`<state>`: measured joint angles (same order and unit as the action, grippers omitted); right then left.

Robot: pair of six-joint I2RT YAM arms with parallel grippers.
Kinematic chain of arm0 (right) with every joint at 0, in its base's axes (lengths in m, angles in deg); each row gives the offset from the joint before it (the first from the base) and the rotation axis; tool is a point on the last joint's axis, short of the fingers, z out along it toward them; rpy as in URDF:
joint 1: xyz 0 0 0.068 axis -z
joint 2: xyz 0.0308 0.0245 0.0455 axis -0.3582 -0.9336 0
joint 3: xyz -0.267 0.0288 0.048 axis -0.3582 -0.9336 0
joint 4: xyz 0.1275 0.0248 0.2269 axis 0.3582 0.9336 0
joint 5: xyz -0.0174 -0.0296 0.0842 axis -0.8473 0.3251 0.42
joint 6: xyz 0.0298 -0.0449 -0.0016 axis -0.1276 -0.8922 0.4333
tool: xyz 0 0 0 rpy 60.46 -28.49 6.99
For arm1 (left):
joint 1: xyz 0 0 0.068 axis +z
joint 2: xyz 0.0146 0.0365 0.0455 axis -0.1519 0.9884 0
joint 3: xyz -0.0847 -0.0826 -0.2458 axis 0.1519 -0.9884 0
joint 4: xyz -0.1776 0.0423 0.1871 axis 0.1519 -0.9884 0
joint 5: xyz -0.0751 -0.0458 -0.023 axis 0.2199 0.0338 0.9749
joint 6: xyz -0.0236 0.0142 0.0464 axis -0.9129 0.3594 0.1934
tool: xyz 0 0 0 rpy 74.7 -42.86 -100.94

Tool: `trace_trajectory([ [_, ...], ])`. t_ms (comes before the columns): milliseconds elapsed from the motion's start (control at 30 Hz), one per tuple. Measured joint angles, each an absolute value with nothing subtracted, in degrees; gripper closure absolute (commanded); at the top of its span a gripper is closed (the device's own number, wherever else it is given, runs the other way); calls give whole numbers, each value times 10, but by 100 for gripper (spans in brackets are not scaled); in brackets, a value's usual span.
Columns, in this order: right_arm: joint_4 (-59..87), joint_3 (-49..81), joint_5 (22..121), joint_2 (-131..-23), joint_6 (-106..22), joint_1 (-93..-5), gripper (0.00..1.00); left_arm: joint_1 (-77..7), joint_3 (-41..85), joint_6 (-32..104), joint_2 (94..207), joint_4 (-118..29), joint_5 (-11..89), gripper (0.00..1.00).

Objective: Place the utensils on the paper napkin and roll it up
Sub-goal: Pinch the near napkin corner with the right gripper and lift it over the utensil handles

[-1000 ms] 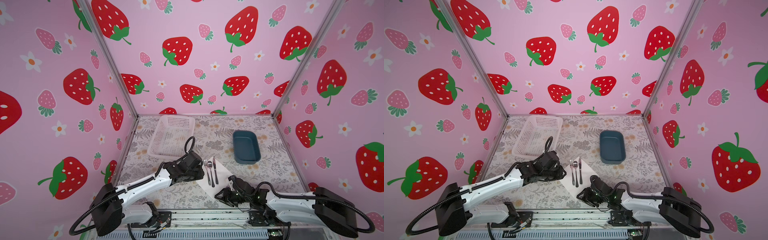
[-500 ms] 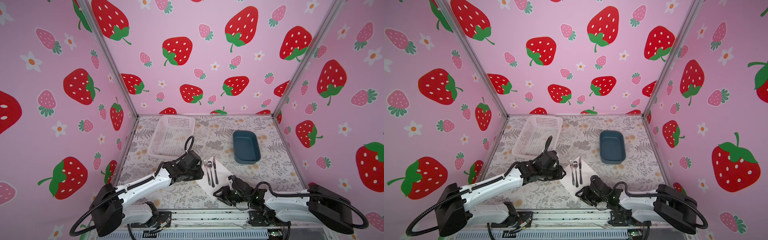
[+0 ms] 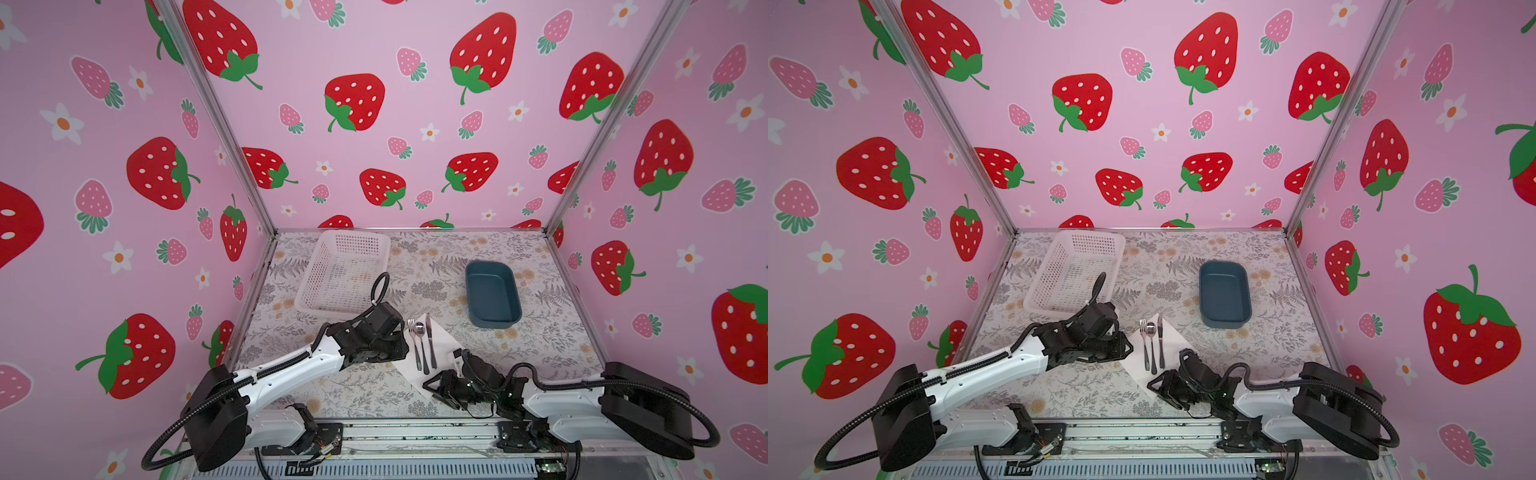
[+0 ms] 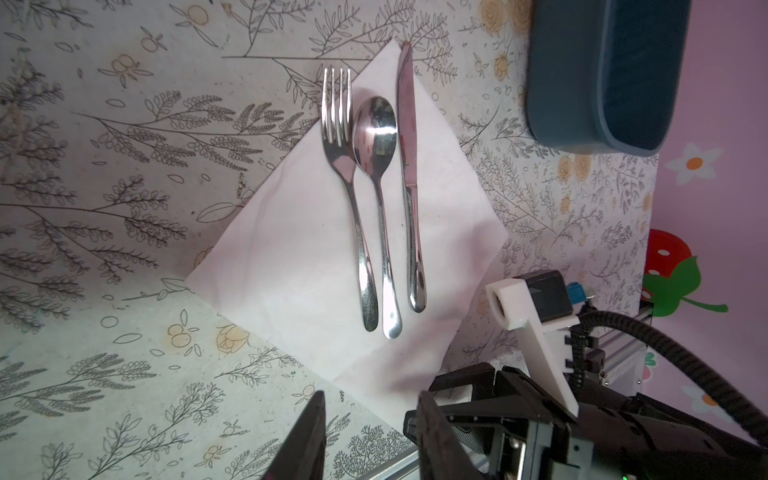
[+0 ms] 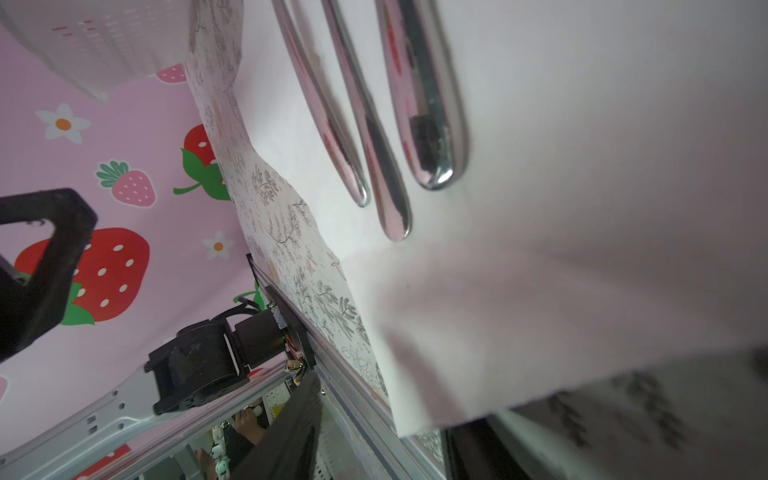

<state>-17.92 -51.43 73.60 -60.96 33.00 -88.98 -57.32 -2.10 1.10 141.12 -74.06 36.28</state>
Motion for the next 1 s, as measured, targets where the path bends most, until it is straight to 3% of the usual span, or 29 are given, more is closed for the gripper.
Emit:
trace_trajectory([
  [433,-228,-504,715,-613,317,-885,50,-573,-21,12,1411,-743,366,61],
  [1000,-251,-478,727,-666,273,-815,50,-573,-43,11,1436,-711,411,54],
])
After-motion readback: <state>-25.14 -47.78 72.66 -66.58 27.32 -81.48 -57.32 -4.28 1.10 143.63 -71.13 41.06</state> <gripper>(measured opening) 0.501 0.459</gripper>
